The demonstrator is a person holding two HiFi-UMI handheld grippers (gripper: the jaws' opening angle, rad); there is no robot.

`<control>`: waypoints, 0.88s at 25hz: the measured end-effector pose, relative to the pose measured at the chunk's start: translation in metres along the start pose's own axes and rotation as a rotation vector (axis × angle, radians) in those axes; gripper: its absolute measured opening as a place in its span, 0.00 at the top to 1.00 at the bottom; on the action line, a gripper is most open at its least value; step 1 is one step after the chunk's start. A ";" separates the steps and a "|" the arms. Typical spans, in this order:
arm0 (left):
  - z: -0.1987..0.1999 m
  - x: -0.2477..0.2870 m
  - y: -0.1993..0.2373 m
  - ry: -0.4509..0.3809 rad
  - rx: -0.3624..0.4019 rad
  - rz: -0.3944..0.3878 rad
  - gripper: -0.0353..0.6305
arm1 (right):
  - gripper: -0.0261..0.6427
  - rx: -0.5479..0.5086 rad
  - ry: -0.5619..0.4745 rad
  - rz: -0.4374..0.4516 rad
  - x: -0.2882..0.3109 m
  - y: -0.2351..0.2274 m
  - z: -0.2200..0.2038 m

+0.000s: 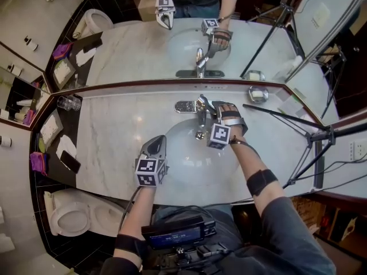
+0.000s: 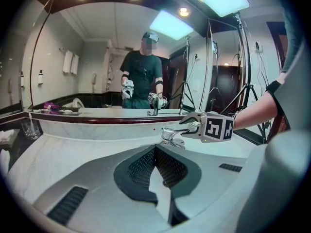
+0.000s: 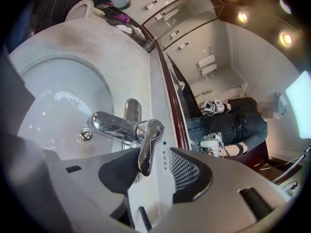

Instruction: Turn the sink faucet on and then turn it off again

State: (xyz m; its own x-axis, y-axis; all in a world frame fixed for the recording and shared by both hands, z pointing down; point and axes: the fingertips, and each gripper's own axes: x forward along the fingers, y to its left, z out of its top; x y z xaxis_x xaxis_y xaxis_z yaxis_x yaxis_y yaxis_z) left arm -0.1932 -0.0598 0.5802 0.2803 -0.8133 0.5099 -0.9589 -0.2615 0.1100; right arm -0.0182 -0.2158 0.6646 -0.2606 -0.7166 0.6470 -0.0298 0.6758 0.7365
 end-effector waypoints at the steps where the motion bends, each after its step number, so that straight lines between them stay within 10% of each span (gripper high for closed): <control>1: -0.001 0.001 0.001 0.002 -0.001 0.000 0.94 | 0.66 0.010 -0.002 0.003 0.000 -0.002 0.001; 22: -0.006 0.003 0.002 0.015 -0.005 -0.006 0.94 | 0.67 0.115 -0.041 0.064 0.003 -0.035 0.027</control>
State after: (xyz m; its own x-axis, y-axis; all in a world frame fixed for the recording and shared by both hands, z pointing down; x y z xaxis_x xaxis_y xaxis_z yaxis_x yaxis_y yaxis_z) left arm -0.1943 -0.0595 0.5867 0.2852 -0.8039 0.5219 -0.9575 -0.2634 0.1176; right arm -0.0444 -0.2369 0.6354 -0.3043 -0.6654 0.6817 -0.1215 0.7369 0.6650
